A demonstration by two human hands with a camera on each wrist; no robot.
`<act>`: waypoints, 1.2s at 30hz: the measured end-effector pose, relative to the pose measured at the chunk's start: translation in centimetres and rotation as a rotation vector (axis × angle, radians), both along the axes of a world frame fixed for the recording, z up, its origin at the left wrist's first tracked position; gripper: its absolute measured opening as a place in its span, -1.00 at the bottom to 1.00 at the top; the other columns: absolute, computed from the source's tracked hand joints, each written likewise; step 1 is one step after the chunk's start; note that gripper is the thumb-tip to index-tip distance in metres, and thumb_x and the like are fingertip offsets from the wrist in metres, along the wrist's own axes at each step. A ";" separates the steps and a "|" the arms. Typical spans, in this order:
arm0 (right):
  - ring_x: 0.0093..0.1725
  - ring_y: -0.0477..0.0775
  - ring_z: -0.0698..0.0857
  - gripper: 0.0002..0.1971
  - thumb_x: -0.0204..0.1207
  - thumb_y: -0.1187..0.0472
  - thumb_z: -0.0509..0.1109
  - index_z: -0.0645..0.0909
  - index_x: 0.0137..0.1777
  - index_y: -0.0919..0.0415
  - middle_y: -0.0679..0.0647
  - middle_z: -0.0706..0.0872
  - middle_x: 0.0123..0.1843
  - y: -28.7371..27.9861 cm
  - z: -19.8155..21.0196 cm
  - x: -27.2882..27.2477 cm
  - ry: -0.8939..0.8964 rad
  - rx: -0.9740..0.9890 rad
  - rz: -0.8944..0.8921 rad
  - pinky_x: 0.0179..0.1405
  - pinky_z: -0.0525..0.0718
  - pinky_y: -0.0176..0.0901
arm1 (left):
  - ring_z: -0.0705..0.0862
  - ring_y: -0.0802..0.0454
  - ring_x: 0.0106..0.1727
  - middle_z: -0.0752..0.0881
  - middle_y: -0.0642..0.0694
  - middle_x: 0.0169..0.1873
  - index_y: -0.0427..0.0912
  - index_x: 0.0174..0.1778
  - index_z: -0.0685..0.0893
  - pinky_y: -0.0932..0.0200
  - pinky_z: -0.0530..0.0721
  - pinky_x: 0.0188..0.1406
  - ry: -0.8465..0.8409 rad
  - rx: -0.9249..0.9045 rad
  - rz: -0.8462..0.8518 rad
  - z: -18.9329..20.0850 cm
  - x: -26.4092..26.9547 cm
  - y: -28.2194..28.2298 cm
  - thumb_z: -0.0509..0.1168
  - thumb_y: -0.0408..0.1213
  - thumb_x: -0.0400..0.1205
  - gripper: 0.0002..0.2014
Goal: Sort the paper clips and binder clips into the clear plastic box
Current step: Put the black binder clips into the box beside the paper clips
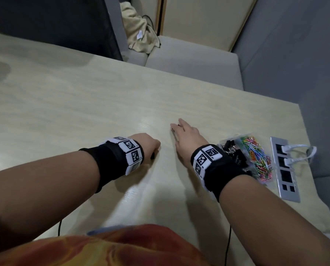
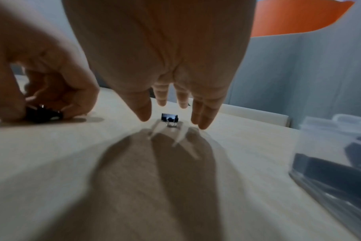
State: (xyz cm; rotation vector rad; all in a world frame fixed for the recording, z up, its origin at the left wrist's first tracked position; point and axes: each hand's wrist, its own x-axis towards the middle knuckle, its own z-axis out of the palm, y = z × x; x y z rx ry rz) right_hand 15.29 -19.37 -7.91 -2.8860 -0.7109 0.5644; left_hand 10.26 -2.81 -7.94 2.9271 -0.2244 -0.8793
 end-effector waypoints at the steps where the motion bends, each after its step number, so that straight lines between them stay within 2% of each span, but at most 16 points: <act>1: 0.50 0.29 0.27 -0.39 0.54 0.42 0.11 0.20 0.57 0.00 0.03 0.04 0.69 0.3 -0.1 0.1 0.011 -0.035 0.027 0.32 0.48 0.11 | 0.67 -0.15 -0.12 0.65 -0.06 -0.19 -0.05 0.04 0.60 0.16 0.51 -0.29 0.004 0.002 -0.002 -0.1 0.1 0.0 0.30 -0.30 0.48 -0.78; 3: 0.41 0.28 0.31 -0.48 0.49 0.48 0.09 0.34 0.44 0.12 0.14 0.20 0.59 0.6 -0.1 -0.5 -0.020 -0.065 0.033 0.13 0.53 0.06 | 0.65 -0.14 -0.14 0.59 -0.03 -0.26 -0.06 0.04 0.58 0.16 0.48 -0.31 0.001 0.008 0.000 -0.3 0.1 0.0 0.30 -0.31 0.49 -0.79; 5: 0.28 0.25 0.40 -0.61 0.51 0.47 0.07 0.42 0.31 0.23 0.21 0.39 0.37 0.6 0.0 -1.7 -0.076 -0.075 0.027 -0.01 0.52 -0.02 | 0.64 -0.13 -0.16 0.57 -0.02 -0.29 -0.06 0.04 0.57 0.15 0.49 -0.32 -0.003 0.011 0.006 -0.4 0.2 0.1 0.30 -0.31 0.49 -0.78; 7: 0.23 0.22 0.43 -0.70 0.57 0.44 0.08 0.44 0.25 0.25 0.19 0.44 0.26 -0.2 -0.3 -3.1 -0.113 -0.067 0.017 -0.03 0.51 -0.06 | 0.66 -0.14 -0.16 0.59 -0.02 -0.29 -0.04 0.02 0.58 0.15 0.53 -0.33 -0.012 0.013 0.011 -0.4 0.1 0.0 0.29 -0.31 0.48 -0.78; 11: 0.19 0.22 0.50 -0.79 0.58 0.33 0.19 0.47 0.19 0.23 0.16 0.47 0.20 -2.4 -0.6 -5.7 -0.091 -0.031 -0.057 -0.06 0.48 -0.07 | 0.67 -0.15 -0.15 0.59 -0.04 -0.27 -0.07 0.03 0.57 0.14 0.53 -0.34 0.001 0.041 0.004 0.3 -0.2 -0.6 0.24 -0.35 0.48 -0.78; 14: 0.06 0.21 0.60 -0.80 0.52 0.25 0.27 0.50 0.13 0.23 0.17 0.51 0.14 -4.3 -0.1 -7.1 -0.021 -0.012 -0.134 -0.13 0.45 -0.11 | 0.65 -0.11 -0.23 0.59 -0.04 -0.29 -0.08 0.02 0.55 0.14 0.61 -0.35 0.039 0.109 -0.037 1.2 -0.3 -1.2 0.34 -0.42 0.41 -0.70; 17: -0.03 0.19 0.64 -0.88 0.49 0.24 0.31 0.54 0.01 0.18 0.13 0.56 0.04 -6.6 1.1 -8.3 -0.027 0.117 -0.262 -0.17 0.50 -0.13 | 0.60 -0.12 -0.25 0.60 -0.07 -0.25 -0.11 0.03 0.54 0.13 0.64 -0.28 0.054 0.140 -0.091 1.9 -0.1 -2.4 0.36 -0.41 0.43 -0.71; 20: -0.06 0.16 0.62 -0.94 0.51 0.21 0.35 0.58 -0.06 0.14 0.10 0.61 -0.02 -9.3 2.9 -8.7 -0.181 0.312 -0.462 -0.10 0.55 -0.07 | 0.57 -0.15 -0.19 0.61 -0.12 -0.17 -0.14 0.08 0.55 0.15 0.49 -0.31 -0.014 0.092 -0.099 2.7 -0.1 -4.7 0.30 -0.28 0.56 -0.80; 22: -0.04 0.14 0.60 -0.93 0.54 0.18 0.36 0.59 -0.04 0.15 0.10 0.61 -0.01 -11.4 3.8 -8.5 -0.283 0.383 -0.598 -0.07 0.55 -0.07 | 0.58 -0.15 -0.13 0.61 -0.11 -0.16 -0.11 0.10 0.56 0.16 0.46 -0.29 -0.087 0.010 -0.096 3.5 -0.1 -6.8 0.30 -0.17 0.58 -0.79; 24: 0.07 0.15 0.59 -0.87 0.57 0.14 0.34 0.61 0.03 0.16 0.13 0.62 0.07 -13.4 4.2 -8.1 -0.305 0.384 -0.705 0.00 0.52 -0.08 | 0.64 -0.16 -0.05 0.68 -0.11 -0.09 -0.07 0.12 0.57 0.16 0.49 -0.26 -0.124 -0.092 -0.096 4.3 0.1 -9.2 0.31 -0.16 0.57 -0.77; 27: 0.33 0.26 0.47 -0.64 0.57 -0.02 0.30 0.54 0.27 0.15 0.20 0.50 0.31 -15.5 4.0 -8.3 -0.226 0.178 -0.804 0.27 0.49 0.06 | 0.67 -0.15 0.02 0.75 -0.10 -0.01 -0.04 0.11 0.59 0.10 0.63 -0.14 -0.167 -0.243 -0.099 5.3 0.4 -12.4 0.33 -0.14 0.54 -0.77; 30: 0.43 0.29 0.33 -0.53 0.54 -0.17 0.24 0.50 0.34 0.07 0.18 0.38 0.43 -16.3 3.2 -9.6 -0.102 -0.050 -0.790 0.36 0.46 0.17 | 0.67 -0.12 0.07 0.74 -0.06 0.01 -0.03 0.15 0.60 0.11 0.61 -0.05 -0.191 -0.321 -0.101 5.8 0.6 -14.5 0.36 -0.13 0.54 -0.73; 31: 0.46 0.29 0.29 -0.58 0.55 -0.14 0.23 0.53 0.32 0.05 0.18 0.36 0.44 -16.4 2.7 -10.0 -0.086 -0.069 -0.749 0.39 0.43 0.18 | 0.66 -0.11 0.09 0.73 -0.05 0.02 -0.02 0.16 0.61 0.11 0.60 -0.03 -0.197 -0.336 -0.094 5.9 0.7 -14.9 0.36 -0.12 0.54 -0.72; 33: 0.51 0.35 0.21 -0.72 0.60 0.04 0.22 0.58 0.24 0.08 0.21 0.35 0.46 -16.3 1.5 -10.6 -0.110 -0.027 -0.650 0.46 0.38 0.16 | 0.66 -0.09 0.10 0.74 -0.04 0.03 0.00 0.17 0.62 0.12 0.61 0.00 -0.213 -0.355 -0.077 5.9 0.7 -15.2 0.35 -0.12 0.54 -0.72; 36: 0.53 0.42 0.20 -0.76 0.57 0.32 0.22 0.63 0.16 0.18 0.27 0.34 0.51 -15.8 0.1 -11.1 -0.158 0.044 -0.579 0.46 0.40 0.15 | 0.67 -0.08 0.10 0.76 -0.03 0.03 0.00 0.18 0.62 0.14 0.61 0.01 -0.235 -0.363 -0.066 5.9 0.7 -14.9 0.34 -0.13 0.56 -0.73</act>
